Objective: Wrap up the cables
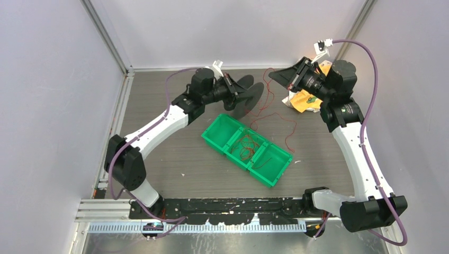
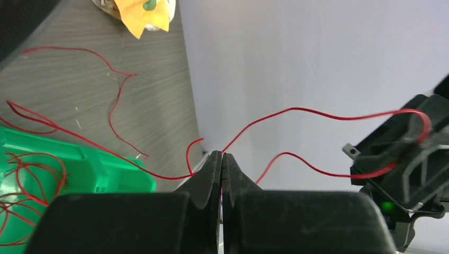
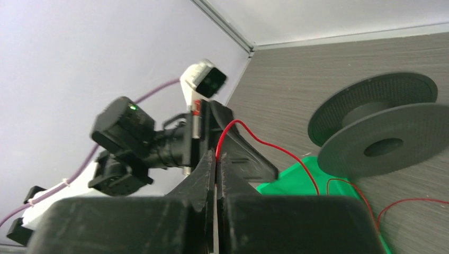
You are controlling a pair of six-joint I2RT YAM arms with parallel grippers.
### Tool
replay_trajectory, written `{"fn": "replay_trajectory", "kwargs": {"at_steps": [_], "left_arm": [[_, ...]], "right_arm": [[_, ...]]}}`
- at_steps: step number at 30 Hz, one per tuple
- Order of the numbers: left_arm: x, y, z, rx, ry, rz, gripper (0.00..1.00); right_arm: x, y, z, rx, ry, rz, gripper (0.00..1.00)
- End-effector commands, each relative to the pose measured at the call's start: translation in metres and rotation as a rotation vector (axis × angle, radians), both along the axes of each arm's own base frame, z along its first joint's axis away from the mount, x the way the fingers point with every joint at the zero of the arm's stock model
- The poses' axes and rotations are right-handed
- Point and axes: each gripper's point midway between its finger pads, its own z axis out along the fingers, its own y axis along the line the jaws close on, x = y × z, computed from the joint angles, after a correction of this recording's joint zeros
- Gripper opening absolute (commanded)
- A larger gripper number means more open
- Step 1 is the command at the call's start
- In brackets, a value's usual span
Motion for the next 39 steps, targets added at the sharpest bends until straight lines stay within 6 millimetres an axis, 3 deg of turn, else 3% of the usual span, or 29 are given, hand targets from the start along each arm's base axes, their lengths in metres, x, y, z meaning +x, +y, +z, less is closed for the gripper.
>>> {"fn": "replay_trajectory", "kwargs": {"at_steps": [1, 3, 8, 15, 21, 30, 38, 39], "left_arm": [[-0.003, 0.024, 0.050, 0.041, -0.149, 0.044, 0.00], [-0.005, 0.028, 0.049, 0.038, -0.139, 0.043, 0.06], [-0.015, 0.022, 0.036, -0.012, -0.044, 0.010, 0.46], [-0.028, 0.003, 0.022, -0.126, 0.090, -0.067, 0.58], [-0.031, -0.010, -0.003, -0.192, 0.191, -0.105, 0.58], [-0.031, -0.031, -0.005, -0.212, 0.194, -0.147, 0.56], [-0.020, -0.037, -0.006, -0.233, 0.195, -0.129, 0.40], [-0.019, -0.038, -0.006, -0.234, 0.192, -0.126, 0.31]], "right_arm": [[-0.007, -0.006, 0.012, -0.025, -0.055, -0.025, 0.01], [-0.007, -0.007, 0.014, -0.024, -0.061, -0.032, 0.01], [-0.004, -0.006, 0.012, -0.021, -0.058, -0.032, 0.01], [-0.003, -0.006, 0.012, -0.016, -0.057, -0.033, 0.01], [-0.003, -0.005, 0.013, -0.014, -0.057, -0.029, 0.01], [-0.003, -0.005, 0.015, -0.012, -0.059, -0.025, 0.01], [-0.003, -0.004, 0.013, -0.012, -0.052, -0.022, 0.01], [-0.002, -0.005, 0.012, -0.013, -0.049, -0.023, 0.01]]}}
